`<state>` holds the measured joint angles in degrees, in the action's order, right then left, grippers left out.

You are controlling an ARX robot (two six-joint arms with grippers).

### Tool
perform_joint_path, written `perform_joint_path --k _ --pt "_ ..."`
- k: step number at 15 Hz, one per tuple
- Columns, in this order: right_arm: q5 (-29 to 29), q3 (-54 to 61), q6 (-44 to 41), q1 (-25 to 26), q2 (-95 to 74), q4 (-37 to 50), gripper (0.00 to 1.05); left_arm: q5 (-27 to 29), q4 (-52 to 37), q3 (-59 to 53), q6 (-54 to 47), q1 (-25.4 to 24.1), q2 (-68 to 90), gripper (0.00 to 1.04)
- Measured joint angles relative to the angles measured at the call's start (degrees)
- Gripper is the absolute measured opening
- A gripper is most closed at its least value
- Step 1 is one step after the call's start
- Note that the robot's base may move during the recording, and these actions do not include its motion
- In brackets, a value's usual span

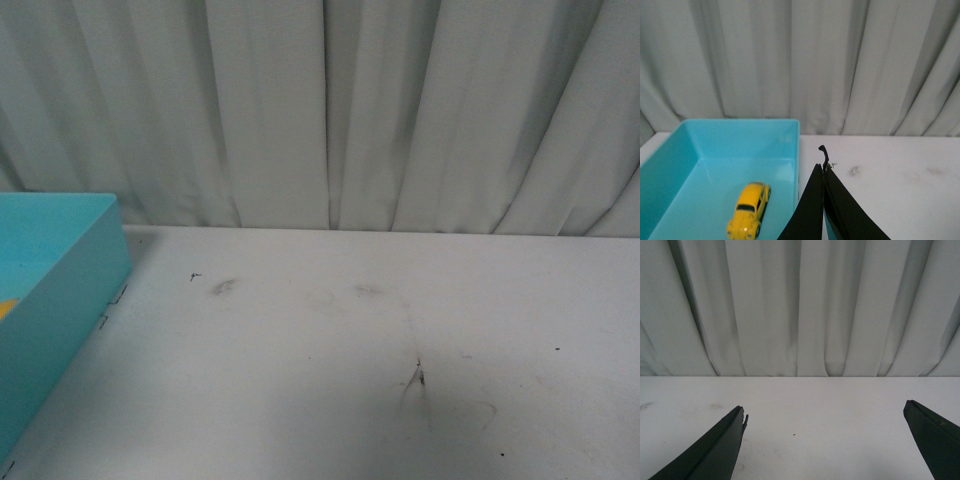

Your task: Wind up and store yellow beetle toy

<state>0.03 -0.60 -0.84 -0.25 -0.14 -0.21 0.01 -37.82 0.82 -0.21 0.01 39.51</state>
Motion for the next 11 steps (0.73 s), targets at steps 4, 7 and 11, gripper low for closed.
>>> perform_joint_path --k 4,7,11 --pt "0.0 0.0 0.0 0.0 0.0 0.0 0.98 0.0 9.2 -0.2 0.0 0.0 -10.4 0.02" --pt "0.0 0.0 0.0 0.0 0.0 0.0 0.98 0.0 14.9 -0.2 0.0 0.0 -16.7 0.02" --pt "0.0 0.0 0.0 0.0 0.0 0.0 0.98 0.0 20.7 -0.2 0.0 0.0 -22.5 0.02"
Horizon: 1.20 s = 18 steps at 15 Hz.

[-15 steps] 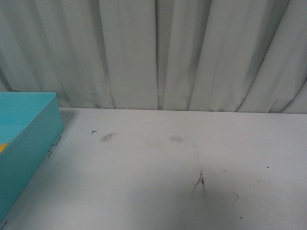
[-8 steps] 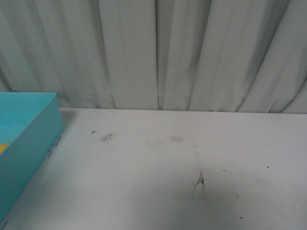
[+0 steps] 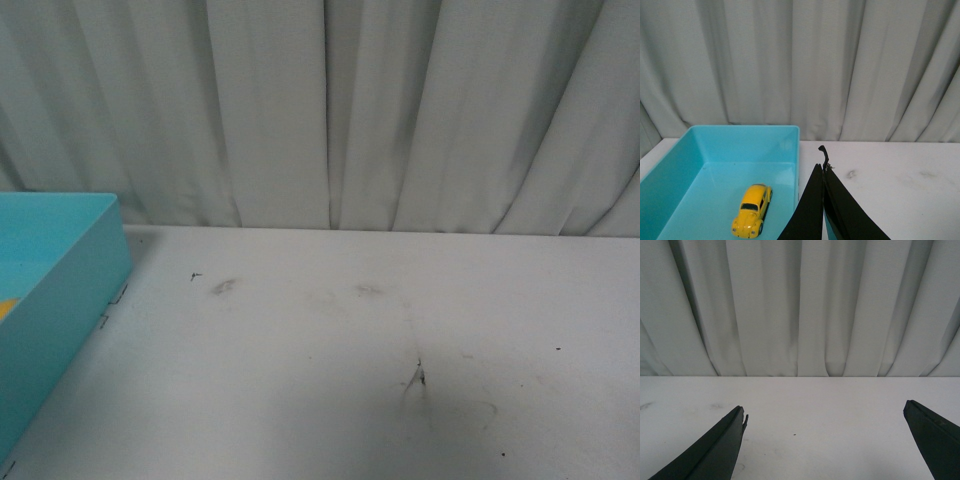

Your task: Wind up and store yellow beetle toy

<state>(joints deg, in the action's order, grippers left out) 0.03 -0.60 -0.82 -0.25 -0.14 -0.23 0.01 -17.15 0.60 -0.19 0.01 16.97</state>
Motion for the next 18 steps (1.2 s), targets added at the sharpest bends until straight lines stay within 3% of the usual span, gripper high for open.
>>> perform_joint_path --k 7,9,12,18 --pt "0.0 0.0 0.0 0.0 0.0 0.0 0.98 0.0 7.2 0.0 0.0 0.0 -7.1 0.02" --pt "0.0 0.0 0.0 0.0 0.0 0.0 0.98 0.1 17.6 0.0 0.0 0.0 -16.2 0.02" --pt "0.0 0.0 0.0 0.0 0.0 0.0 0.98 0.0 17.5 0.0 0.0 0.0 -16.6 0.02" --pt "0.0 0.0 0.0 0.0 0.0 0.0 0.98 0.0 17.4 0.0 0.1 0.0 -16.6 0.75"
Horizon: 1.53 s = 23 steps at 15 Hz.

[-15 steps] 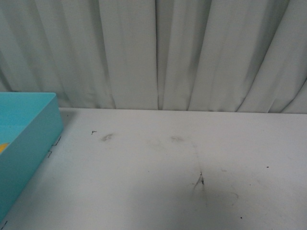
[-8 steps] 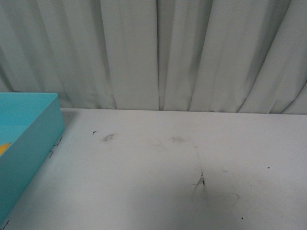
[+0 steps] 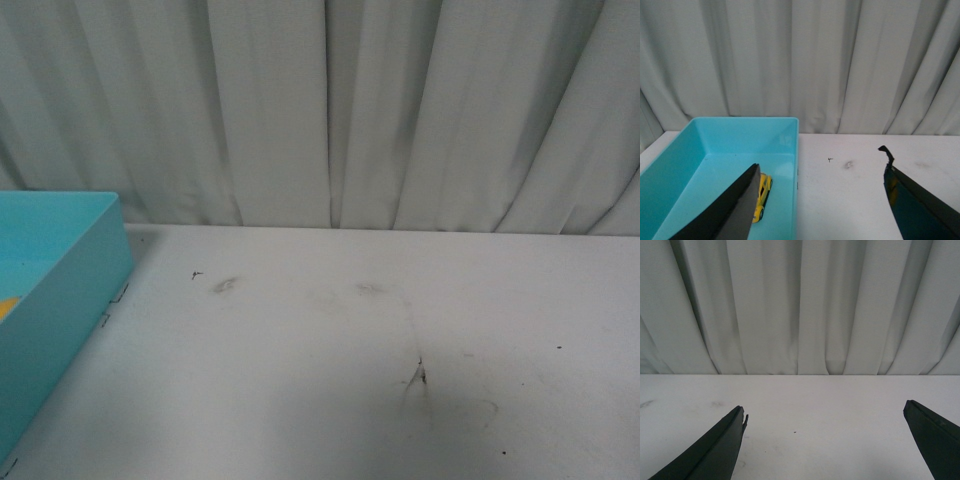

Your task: Wind up and store yellow beetle toy

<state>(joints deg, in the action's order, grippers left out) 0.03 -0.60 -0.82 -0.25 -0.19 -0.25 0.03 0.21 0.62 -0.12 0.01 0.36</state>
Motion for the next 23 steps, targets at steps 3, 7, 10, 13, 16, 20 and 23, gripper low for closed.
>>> perform_joint_path --k 3,7,10,13,16,20,23 --pt "0.0 0.0 0.0 0.0 0.0 0.0 0.98 0.0 0.0 0.0 0.0 0.0 0.0 0.98" --pt "0.0 0.0 0.0 0.0 0.0 0.0 0.98 0.0 0.0 0.0 0.0 0.0 0.0 0.98" --pt "0.0 0.0 0.0 0.0 0.0 -0.2 0.98 0.0 0.0 0.0 0.0 0.0 0.0 0.98" --pt "0.0 0.0 0.0 0.0 -0.1 -0.2 0.98 0.0 0.1 0.0 0.0 0.0 0.0 0.98" --pt "0.0 0.0 0.0 0.0 0.0 0.2 0.98 0.0 -0.3 0.0 0.0 0.0 0.0 0.98" --pt "0.0 0.0 0.0 0.0 0.0 0.3 0.98 0.0 0.0 0.0 0.0 0.0 0.0 0.98" --pt "0.0 0.0 0.0 0.0 0.0 0.1 0.98 0.0 0.0 0.0 0.0 0.0 0.0 0.98"
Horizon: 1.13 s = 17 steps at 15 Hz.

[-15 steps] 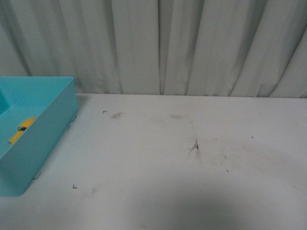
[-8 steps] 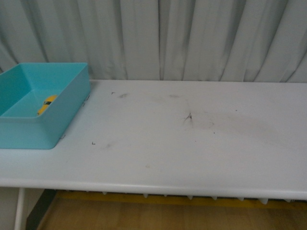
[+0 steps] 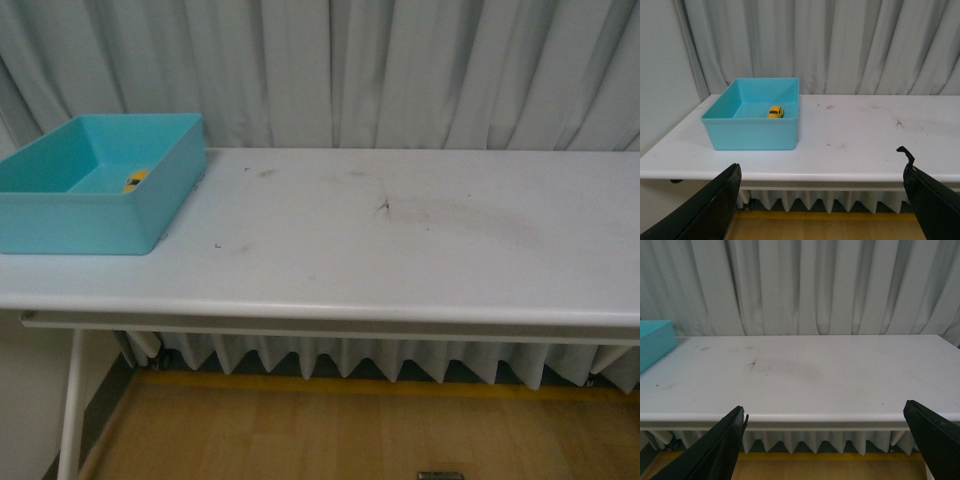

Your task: Wind up and store yellow beetle toy

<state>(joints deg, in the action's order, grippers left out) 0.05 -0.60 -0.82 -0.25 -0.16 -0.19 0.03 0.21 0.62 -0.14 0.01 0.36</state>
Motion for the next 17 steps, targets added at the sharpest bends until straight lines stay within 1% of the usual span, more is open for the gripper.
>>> perform_joint_path --k 17 --pt "0.0 0.0 0.0 0.0 0.0 0.0 0.98 0.0 0.0 0.0 0.0 0.0 0.0 0.98"
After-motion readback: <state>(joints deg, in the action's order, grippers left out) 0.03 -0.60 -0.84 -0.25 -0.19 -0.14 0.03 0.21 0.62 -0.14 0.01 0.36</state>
